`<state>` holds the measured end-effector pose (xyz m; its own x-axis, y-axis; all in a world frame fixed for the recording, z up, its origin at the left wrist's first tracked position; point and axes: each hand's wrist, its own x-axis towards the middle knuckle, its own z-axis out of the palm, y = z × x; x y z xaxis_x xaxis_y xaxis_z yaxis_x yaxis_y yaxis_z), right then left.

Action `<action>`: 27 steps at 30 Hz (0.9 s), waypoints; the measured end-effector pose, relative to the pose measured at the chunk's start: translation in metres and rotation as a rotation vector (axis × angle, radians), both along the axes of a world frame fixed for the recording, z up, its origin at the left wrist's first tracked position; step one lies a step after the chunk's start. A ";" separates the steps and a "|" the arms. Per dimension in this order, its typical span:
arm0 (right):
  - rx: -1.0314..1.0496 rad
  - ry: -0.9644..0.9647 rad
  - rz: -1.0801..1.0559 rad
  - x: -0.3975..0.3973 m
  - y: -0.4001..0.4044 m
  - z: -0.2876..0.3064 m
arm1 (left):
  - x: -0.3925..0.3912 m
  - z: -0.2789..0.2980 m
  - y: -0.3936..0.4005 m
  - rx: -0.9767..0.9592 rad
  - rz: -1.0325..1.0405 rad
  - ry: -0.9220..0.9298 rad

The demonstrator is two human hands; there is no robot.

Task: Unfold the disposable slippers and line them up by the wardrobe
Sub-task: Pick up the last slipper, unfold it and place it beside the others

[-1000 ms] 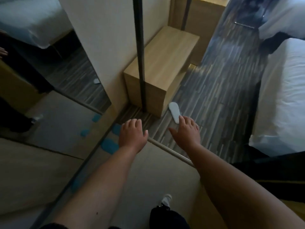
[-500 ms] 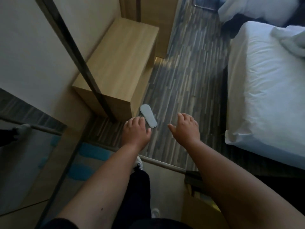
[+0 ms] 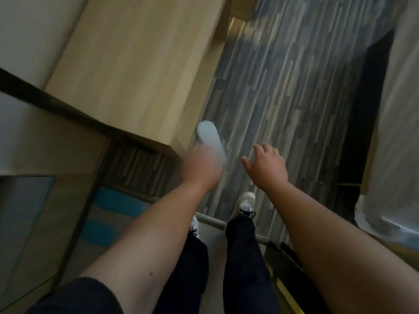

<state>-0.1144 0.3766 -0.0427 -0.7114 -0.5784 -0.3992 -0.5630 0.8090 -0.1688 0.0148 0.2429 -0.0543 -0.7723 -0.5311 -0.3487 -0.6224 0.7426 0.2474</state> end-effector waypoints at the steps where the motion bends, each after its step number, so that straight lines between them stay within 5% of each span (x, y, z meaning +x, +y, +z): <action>1: 0.012 -0.011 0.017 -0.012 -0.007 -0.027 | -0.007 -0.028 -0.004 -0.001 0.025 -0.009; 13: 0.081 -0.162 0.150 -0.093 -0.076 -0.351 | -0.089 -0.349 -0.053 0.084 0.312 -0.124; 20: 0.062 -0.279 0.006 -0.093 -0.109 -0.460 | -0.121 -0.443 -0.063 0.231 0.565 -0.174; 27: -0.062 -0.460 -0.240 -0.104 -0.132 -0.493 | -0.132 -0.485 -0.078 0.473 0.970 -0.056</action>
<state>-0.2188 0.2447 -0.5357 -0.5859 -0.4532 -0.6719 -0.2195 0.8868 -0.4068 -0.1170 0.1652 -0.5394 -0.0712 -0.7099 -0.7007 -0.9130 -0.2365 0.3324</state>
